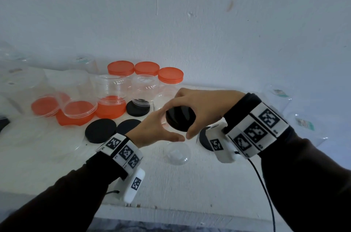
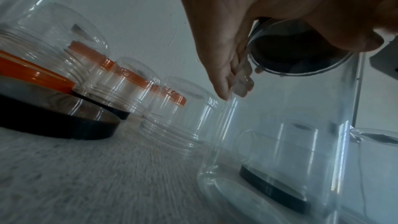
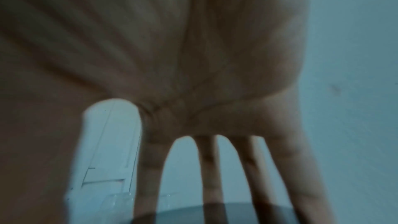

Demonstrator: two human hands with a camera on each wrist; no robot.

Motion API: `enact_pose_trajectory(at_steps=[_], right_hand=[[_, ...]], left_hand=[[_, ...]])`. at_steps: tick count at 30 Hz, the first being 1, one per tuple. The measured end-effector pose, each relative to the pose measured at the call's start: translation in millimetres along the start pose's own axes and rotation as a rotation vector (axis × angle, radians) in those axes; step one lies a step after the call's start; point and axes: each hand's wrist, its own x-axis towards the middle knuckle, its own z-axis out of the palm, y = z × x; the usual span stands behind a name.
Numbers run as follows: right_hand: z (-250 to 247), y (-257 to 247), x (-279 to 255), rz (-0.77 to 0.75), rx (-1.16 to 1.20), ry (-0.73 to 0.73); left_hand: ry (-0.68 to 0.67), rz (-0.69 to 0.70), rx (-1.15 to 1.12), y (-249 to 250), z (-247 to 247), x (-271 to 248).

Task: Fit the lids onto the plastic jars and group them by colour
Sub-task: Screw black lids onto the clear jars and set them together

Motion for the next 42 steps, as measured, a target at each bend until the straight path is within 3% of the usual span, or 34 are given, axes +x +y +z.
enact_pose_trajectory(at_steps=[3, 10, 12, 16, 18, 25, 28, 30, 32, 39, 42], right_hand=[[2.1, 4.5, 3.0, -0.007, 0.006, 0.091], [15.3, -8.5, 7.5, 0.132, -0.24, 0.421], [12.6, -8.3, 5.1, 0.142, -0.299, 0.361], [-2.9, -2.0, -2.1, 0.002, -0.04, 0.032], [-3.1, 0.0, -1.0, -0.01, -0.038, 0.066], [15.9, -11.9, 5.6, 0.157, -0.319, 0.426], [12.8, -7.8, 1.1, 0.175, -0.311, 0.307], [5.5, -3.1, -3.9, 0.087, -0.125, 0.129], [2.1, -0.3, -5.4, 0.008, -0.012, 0.068], [11.4, -3.1, 1.9, 0.037, -0.18, 0.367], [12.5, -4.0, -0.6, 0.051, -0.236, 0.387]], left_hand=[[-0.02, 0.002, 0.006, -0.6, -0.2, 0.9], [-0.026, 0.006, -0.066, -1.8, 1.9, 1.2], [-0.028, 0.001, -0.043, -1.8, 0.7, 1.8], [-0.017, -0.005, 0.001, -2.0, -0.4, 2.4], [-0.015, -0.002, -0.005, -1.6, 0.4, 1.4], [-0.003, 0.01, -0.062, -0.2, 4.8, -1.4], [-0.025, 0.004, -0.032, 0.4, 2.8, -1.0], [-0.018, -0.003, 0.001, -0.2, 1.7, -0.7], [-0.008, 0.003, 0.025, 0.3, 2.0, -1.1], [0.022, 0.018, 0.032, -3.9, 5.4, -1.3], [0.004, 0.017, 0.029, -3.5, 3.7, -1.0]])
